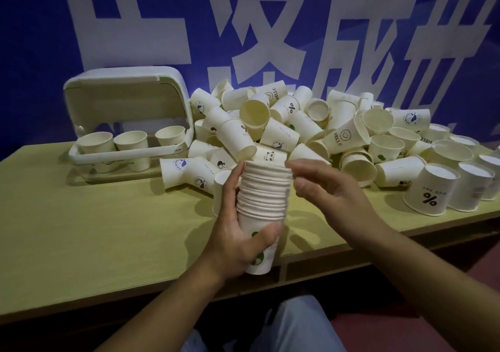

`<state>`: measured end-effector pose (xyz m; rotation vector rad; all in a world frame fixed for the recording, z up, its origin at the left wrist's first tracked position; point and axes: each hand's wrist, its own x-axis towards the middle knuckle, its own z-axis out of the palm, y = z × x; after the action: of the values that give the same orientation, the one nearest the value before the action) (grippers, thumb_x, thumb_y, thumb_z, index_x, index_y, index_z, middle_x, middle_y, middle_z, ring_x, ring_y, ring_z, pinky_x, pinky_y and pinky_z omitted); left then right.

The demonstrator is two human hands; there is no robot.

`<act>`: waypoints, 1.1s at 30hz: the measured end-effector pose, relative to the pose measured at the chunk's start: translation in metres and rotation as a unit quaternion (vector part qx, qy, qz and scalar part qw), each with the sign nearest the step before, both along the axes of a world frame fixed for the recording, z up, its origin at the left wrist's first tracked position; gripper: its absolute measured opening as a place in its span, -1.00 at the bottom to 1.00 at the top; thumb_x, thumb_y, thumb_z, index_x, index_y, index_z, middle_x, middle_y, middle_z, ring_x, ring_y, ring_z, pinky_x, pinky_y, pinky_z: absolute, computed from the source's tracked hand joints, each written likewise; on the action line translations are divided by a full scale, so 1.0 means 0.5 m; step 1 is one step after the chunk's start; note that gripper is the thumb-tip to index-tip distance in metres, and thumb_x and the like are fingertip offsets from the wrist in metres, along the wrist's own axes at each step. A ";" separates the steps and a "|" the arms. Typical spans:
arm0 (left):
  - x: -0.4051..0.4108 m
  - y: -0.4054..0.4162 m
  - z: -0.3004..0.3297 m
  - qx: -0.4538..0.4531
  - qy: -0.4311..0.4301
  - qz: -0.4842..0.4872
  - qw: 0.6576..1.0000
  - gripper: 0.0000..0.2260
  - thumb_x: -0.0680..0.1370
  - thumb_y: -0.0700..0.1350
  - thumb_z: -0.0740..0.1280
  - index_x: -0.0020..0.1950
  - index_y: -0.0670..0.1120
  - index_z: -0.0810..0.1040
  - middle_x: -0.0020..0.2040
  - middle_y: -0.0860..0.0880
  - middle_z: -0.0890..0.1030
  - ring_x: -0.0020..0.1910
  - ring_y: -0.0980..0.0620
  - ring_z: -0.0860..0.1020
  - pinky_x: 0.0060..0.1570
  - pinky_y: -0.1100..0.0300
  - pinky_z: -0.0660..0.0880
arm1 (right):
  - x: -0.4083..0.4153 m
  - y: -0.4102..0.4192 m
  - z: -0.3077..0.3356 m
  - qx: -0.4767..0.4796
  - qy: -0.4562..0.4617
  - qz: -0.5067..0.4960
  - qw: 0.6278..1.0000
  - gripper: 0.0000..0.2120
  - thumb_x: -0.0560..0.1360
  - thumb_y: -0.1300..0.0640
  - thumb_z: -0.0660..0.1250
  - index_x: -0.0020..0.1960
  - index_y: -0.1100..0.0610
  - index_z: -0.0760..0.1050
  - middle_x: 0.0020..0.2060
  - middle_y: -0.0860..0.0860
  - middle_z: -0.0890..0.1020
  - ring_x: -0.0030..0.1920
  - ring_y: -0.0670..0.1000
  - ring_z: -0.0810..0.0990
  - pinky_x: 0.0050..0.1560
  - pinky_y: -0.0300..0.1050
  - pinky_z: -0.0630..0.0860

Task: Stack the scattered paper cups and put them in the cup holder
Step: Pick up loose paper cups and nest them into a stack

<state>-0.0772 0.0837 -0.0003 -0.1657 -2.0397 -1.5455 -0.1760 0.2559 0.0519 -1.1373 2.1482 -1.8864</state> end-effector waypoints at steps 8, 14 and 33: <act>0.061 -0.082 0.004 -0.008 -0.007 0.058 0.998 -0.09 0.32 0.07 0.50 0.56 0.19 0.07 0.46 0.25 0.39 0.39 0.18 0.46 0.28 0.31 0.45 | -0.033 -0.051 -0.015 0.150 0.143 -0.076 0.975 -0.53 0.47 -0.01 0.48 0.32 -0.21 0.45 0.26 -0.18 0.50 0.18 -0.15 0.51 0.12 -0.10 0.57; 0.082 -0.112 -0.003 0.001 -0.024 0.061 0.998 -0.10 0.33 0.03 0.50 0.57 0.11 0.10 0.40 0.30 0.45 0.35 0.17 0.51 0.22 0.34 0.47 | -0.073 -0.114 -0.046 0.249 0.194 -0.088 0.945 -0.25 0.41 -0.10 0.53 0.51 -0.06 0.30 0.41 -0.03 0.46 0.37 0.01 0.41 0.36 0.01 0.38; 0.030 -0.052 0.005 -0.077 -0.022 -0.016 0.997 -0.10 0.34 0.11 0.49 0.51 0.46 0.02 0.43 0.42 0.31 0.43 0.25 0.38 0.27 0.42 0.36 | -0.022 -0.079 0.089 -0.016 0.088 -0.072 0.993 -0.62 0.51 -0.05 0.23 0.33 -0.11 0.46 0.13 -0.24 0.56 0.09 -0.18 0.57 0.02 -0.17 0.59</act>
<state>-0.0621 0.0575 0.0021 -0.2270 -2.2016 -1.4210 -0.1868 0.2165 0.0961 -1.2290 2.3606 -1.9510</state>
